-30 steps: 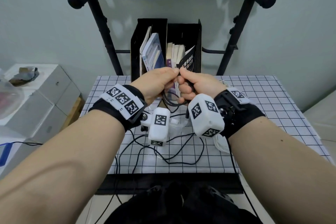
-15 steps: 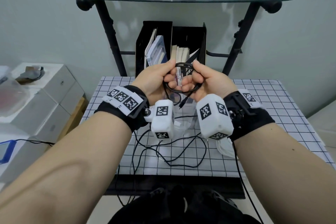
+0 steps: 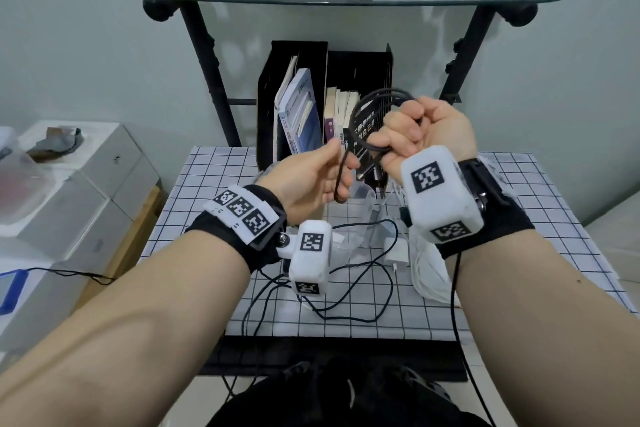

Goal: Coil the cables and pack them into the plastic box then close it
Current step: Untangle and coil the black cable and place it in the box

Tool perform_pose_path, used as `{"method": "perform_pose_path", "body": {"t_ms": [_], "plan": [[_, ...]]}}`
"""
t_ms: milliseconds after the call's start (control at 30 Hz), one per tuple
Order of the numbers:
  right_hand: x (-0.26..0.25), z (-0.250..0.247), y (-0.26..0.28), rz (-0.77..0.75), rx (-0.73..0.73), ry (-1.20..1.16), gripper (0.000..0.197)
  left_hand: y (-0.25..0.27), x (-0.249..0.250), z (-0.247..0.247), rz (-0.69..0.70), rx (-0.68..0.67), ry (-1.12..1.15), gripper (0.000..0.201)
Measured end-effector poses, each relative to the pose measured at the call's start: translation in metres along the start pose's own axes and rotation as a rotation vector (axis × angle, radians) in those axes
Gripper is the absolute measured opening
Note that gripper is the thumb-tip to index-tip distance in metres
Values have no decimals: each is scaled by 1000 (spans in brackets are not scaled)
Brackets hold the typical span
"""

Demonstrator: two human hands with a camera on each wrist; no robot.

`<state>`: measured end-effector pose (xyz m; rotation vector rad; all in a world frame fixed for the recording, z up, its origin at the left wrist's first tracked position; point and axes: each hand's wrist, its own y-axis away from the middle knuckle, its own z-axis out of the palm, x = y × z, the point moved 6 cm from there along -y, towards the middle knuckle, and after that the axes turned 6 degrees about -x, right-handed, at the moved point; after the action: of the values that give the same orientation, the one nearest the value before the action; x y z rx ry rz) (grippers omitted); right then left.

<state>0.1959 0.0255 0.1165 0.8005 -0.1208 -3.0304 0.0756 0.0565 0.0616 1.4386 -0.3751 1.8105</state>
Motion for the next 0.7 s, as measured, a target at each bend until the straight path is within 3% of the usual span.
{"method": "perform_pose_path", "body": {"t_ms": [133, 267, 533, 700], "plan": [[-17, -3, -2, -135, 76, -50, 38, 4, -10, 4, -8, -74, -202, 18], [-37, -2, -1, -205, 108, -58, 37, 6, -18, -16, -77, -62, -447, 16], [-51, -15, -17, -430, 191, 39, 32, 10, 2, -17, -19, -45, -551, 19], [-42, -20, -20, -488, 223, 328, 24, 11, 23, -16, 9, -59, -564, 19]]}}
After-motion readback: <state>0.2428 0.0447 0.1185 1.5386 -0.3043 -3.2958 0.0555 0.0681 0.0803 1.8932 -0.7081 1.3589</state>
